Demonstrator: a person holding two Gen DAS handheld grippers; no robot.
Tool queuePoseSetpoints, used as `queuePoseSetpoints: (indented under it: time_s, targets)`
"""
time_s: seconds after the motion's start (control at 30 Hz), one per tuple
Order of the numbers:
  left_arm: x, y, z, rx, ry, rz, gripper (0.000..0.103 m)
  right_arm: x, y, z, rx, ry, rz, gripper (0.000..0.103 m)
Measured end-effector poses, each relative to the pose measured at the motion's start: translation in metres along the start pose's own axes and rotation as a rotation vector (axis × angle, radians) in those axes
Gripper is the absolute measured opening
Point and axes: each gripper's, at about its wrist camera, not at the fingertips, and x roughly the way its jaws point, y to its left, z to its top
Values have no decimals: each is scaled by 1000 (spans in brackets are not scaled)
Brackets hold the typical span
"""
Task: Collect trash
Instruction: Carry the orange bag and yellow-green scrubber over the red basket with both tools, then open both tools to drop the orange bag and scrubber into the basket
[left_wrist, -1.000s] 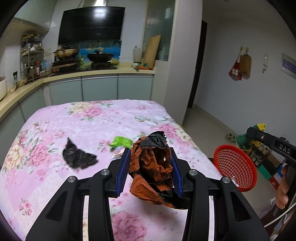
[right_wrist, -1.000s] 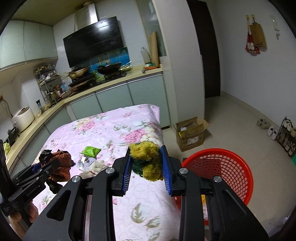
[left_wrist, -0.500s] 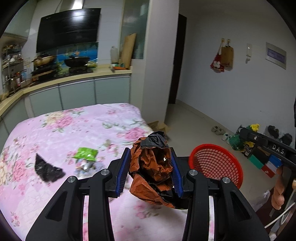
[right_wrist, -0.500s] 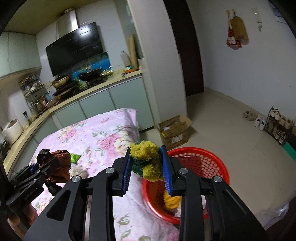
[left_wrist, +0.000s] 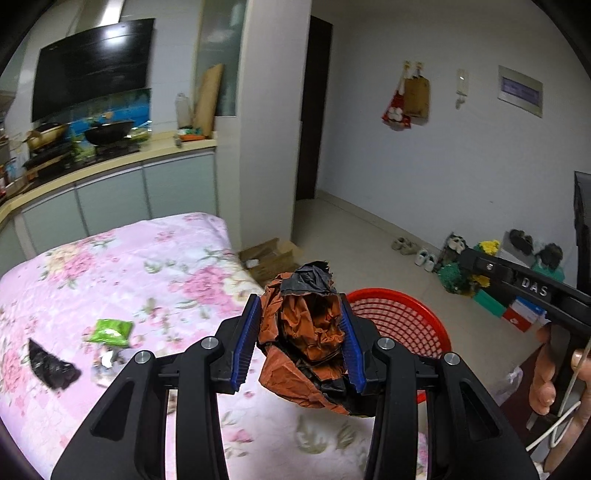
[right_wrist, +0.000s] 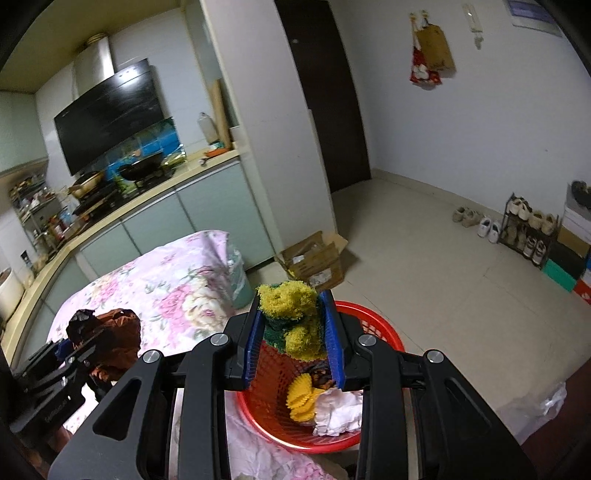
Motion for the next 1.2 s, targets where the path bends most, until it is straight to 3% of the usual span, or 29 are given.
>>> queuePoseSetpoints:
  time_s: [0.37, 0.8, 0.9, 0.97, 1.2]
  targets:
    - [64, -34, -2, 24, 124, -139, 40, 33, -28, -9, 87, 102, -74, 30]
    - [119, -67, -24, 72, 254, -150, 41, 59, -51, -19, 146, 189, -128, 31]
    - [123, -68, -25, 76, 257, -151, 53, 61, -54, -19, 164, 196, -129, 44]
    - [122, -68, -25, 71, 252, -150, 66, 60, -56, -18, 167, 189, -134, 48]
    - [105, -53, -20, 40, 205, -121, 73, 55, -55, -16, 169, 176, -123, 48]
